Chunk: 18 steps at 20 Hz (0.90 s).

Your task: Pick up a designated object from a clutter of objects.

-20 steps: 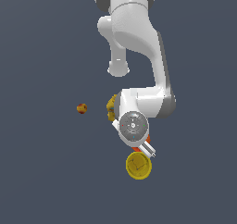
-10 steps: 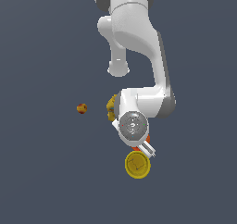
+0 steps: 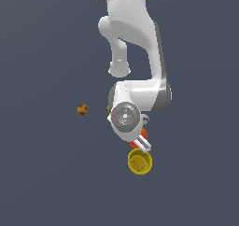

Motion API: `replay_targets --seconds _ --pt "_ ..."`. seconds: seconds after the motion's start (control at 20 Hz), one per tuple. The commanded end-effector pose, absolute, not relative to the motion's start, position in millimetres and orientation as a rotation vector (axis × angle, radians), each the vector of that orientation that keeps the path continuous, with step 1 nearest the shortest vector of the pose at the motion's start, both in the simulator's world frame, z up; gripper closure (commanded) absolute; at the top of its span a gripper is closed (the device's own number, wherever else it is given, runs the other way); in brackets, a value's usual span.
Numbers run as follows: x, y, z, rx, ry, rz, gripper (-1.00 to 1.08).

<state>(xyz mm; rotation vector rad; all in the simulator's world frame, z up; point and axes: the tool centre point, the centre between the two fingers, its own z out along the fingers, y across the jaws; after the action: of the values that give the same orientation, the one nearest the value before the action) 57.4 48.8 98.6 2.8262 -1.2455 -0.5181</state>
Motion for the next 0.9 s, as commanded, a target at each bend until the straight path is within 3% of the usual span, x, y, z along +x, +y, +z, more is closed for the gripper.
replay_targets --seconds 0.0,0.85 --pt "50.6 37.3 110.2 2.827 -1.248 -0.515 1.08" --pt "-39.9 -91.8 234.9 2.824 -1.256 -0.523 1.08"
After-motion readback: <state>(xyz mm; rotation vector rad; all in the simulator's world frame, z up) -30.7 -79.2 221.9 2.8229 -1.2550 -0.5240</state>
